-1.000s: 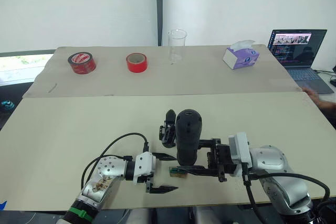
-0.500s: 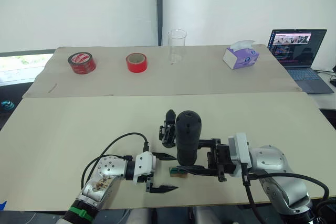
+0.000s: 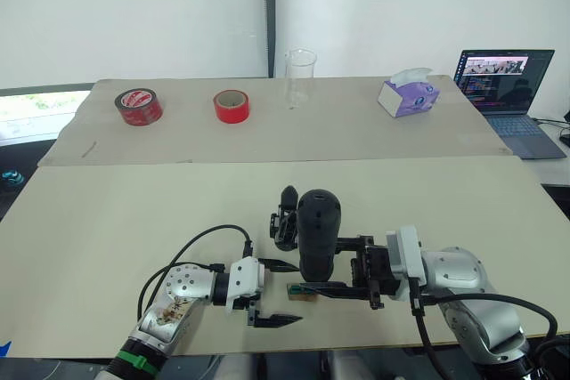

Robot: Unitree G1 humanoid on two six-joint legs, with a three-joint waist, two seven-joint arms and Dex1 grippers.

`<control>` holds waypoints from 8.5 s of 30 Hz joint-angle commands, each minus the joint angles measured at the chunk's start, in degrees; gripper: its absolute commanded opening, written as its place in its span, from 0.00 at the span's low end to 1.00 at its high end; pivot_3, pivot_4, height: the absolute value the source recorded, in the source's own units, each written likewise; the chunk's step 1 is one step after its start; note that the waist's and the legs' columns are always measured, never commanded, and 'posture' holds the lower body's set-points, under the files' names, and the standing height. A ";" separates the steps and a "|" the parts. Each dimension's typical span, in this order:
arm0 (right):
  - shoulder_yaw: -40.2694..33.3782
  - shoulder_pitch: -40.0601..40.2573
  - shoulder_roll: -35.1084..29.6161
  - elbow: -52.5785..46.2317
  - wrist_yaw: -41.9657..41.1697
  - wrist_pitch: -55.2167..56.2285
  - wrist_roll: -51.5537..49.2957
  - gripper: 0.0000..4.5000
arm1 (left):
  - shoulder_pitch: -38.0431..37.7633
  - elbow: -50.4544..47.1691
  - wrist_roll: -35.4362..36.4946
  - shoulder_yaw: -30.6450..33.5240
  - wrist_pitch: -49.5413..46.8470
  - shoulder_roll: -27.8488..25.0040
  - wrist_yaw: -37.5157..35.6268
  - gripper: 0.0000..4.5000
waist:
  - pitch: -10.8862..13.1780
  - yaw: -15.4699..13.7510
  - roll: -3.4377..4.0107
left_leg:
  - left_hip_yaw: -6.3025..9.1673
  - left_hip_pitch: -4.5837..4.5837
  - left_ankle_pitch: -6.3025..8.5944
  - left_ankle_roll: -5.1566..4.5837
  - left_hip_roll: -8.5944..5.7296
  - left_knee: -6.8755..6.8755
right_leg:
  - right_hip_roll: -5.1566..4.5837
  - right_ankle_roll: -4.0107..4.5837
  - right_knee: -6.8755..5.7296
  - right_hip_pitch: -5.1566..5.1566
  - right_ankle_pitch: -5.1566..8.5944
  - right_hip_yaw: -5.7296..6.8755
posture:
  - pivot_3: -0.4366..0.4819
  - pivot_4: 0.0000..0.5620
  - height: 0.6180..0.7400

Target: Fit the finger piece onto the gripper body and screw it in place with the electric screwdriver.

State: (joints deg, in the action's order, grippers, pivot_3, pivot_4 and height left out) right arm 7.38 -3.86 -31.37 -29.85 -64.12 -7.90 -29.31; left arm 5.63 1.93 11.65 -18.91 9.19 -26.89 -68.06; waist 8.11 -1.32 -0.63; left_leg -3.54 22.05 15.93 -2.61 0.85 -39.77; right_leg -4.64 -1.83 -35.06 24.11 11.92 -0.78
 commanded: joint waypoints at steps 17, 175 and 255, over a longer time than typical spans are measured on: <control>0.29 -1.06 0.37 -0.97 0.62 2.46 -0.20 0.43 | -1.96 1.62 -1.58 -1.18 -4.01 -0.93 1.12 1.00 | 0.00 0.12 -0.01 | 0.00 0.01 0.00 0.00 0.01 0.02 | 0.00 0.00 0.01 0.02 0.01 0.00 | 0.48 0.27 1.00; -2.36 -29.51 13.13 8.74 13.49 -17.99 -8.20 0.43 | 5.29 -4.06 14.12 18.92 -14.64 -6.80 -2.29 1.00 | 0.46 2.01 -0.59 | 0.03 0.26 -0.01 0.03 -0.01 0.37 | -0.09 -0.23 -0.08 0.41 -0.21 0.18 | 0.48 0.27 1.00; -1.92 -27.87 14.22 9.70 12.19 -16.55 -6.25 0.43 | 4.97 -3.32 12.37 17.23 -13.74 -5.59 -1.55 1.00 | 0.46 2.02 -0.59 | 0.03 0.25 -0.02 0.03 -0.01 0.37 | -0.08 -0.23 -0.10 0.41 -0.21 0.19 | 0.48 0.27 1.00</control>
State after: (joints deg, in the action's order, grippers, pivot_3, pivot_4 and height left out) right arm 6.90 -30.62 -17.52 -18.59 -51.95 -26.03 -34.03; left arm 10.62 -0.46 24.06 -1.52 -5.29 -32.53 -69.74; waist 8.57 0.69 -1.23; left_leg -3.52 22.31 15.91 -2.58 0.83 -39.40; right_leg -4.72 -2.06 -35.16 24.52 11.71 -0.59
